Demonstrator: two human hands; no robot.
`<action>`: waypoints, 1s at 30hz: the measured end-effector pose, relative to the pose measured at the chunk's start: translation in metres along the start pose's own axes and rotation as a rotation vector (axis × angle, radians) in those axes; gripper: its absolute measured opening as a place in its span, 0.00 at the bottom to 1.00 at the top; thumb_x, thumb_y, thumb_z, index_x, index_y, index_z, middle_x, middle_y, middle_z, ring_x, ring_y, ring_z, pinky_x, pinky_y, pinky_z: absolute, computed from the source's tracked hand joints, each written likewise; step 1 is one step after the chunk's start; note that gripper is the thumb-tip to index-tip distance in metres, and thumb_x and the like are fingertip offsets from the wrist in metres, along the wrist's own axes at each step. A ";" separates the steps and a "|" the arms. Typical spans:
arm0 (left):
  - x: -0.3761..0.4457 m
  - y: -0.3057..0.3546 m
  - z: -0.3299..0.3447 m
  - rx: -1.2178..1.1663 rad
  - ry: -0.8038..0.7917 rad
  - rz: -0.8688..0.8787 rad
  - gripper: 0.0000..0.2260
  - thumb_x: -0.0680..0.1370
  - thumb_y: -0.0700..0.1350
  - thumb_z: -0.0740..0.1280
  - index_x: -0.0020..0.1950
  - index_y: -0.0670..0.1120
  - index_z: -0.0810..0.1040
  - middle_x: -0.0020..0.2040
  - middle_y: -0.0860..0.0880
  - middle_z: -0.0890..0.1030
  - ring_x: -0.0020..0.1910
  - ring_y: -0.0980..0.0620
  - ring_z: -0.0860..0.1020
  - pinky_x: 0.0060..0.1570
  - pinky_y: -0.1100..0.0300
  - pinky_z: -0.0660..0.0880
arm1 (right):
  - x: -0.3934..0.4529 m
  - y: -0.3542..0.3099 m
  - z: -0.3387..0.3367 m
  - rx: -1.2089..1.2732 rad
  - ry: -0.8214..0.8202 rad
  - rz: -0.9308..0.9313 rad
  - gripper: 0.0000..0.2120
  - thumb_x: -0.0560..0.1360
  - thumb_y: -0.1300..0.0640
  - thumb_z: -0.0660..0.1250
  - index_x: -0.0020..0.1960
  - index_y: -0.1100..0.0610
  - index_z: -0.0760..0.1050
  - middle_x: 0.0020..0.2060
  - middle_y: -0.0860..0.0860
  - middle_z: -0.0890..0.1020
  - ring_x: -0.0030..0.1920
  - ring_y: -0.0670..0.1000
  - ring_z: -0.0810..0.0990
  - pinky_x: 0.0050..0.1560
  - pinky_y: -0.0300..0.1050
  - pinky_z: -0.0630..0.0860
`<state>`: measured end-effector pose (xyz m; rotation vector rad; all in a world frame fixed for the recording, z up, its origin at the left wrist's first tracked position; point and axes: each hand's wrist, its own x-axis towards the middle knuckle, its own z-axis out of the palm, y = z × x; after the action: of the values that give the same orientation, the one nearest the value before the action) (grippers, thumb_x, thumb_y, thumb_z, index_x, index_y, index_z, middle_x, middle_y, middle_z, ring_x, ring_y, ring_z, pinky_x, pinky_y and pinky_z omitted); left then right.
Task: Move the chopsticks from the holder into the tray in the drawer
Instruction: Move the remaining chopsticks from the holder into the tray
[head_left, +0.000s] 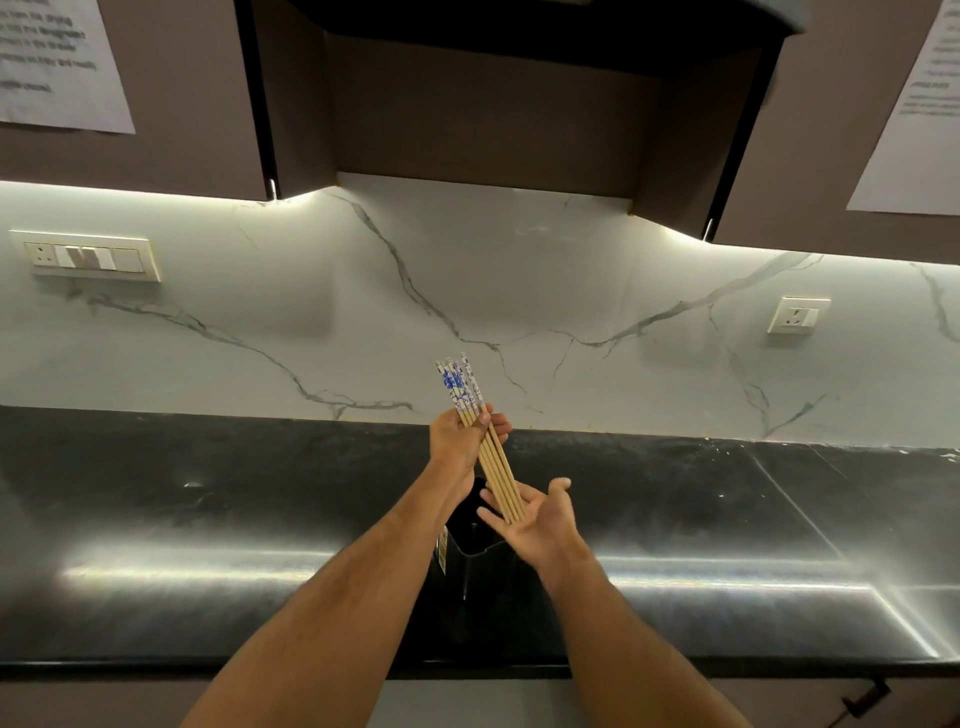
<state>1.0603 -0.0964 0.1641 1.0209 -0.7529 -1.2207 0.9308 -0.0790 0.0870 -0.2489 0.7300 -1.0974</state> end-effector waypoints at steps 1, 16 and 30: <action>-0.001 -0.001 0.002 0.014 -0.015 0.010 0.07 0.83 0.37 0.63 0.58 0.39 0.79 0.47 0.40 0.87 0.46 0.46 0.87 0.50 0.52 0.84 | 0.001 0.007 0.004 0.079 -0.007 -0.004 0.46 0.79 0.30 0.43 0.72 0.70 0.64 0.67 0.69 0.73 0.70 0.67 0.71 0.73 0.67 0.64; -0.006 0.000 -0.001 0.112 -0.091 0.040 0.07 0.83 0.38 0.63 0.57 0.42 0.80 0.44 0.43 0.87 0.46 0.47 0.87 0.50 0.54 0.84 | 0.006 0.025 0.018 0.230 0.018 -0.114 0.45 0.79 0.29 0.45 0.67 0.69 0.73 0.59 0.68 0.81 0.62 0.67 0.80 0.68 0.63 0.72; -0.010 -0.015 -0.018 0.395 -0.218 0.012 0.06 0.81 0.36 0.65 0.52 0.39 0.82 0.45 0.40 0.86 0.43 0.46 0.86 0.50 0.51 0.84 | -0.022 -0.029 0.057 -0.727 0.013 -0.597 0.15 0.83 0.52 0.63 0.56 0.64 0.79 0.45 0.68 0.83 0.38 0.59 0.82 0.41 0.54 0.82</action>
<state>1.0685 -0.0829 0.1442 1.2100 -1.2027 -1.2108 0.9412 -0.0825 0.1536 -1.1352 1.0874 -1.3508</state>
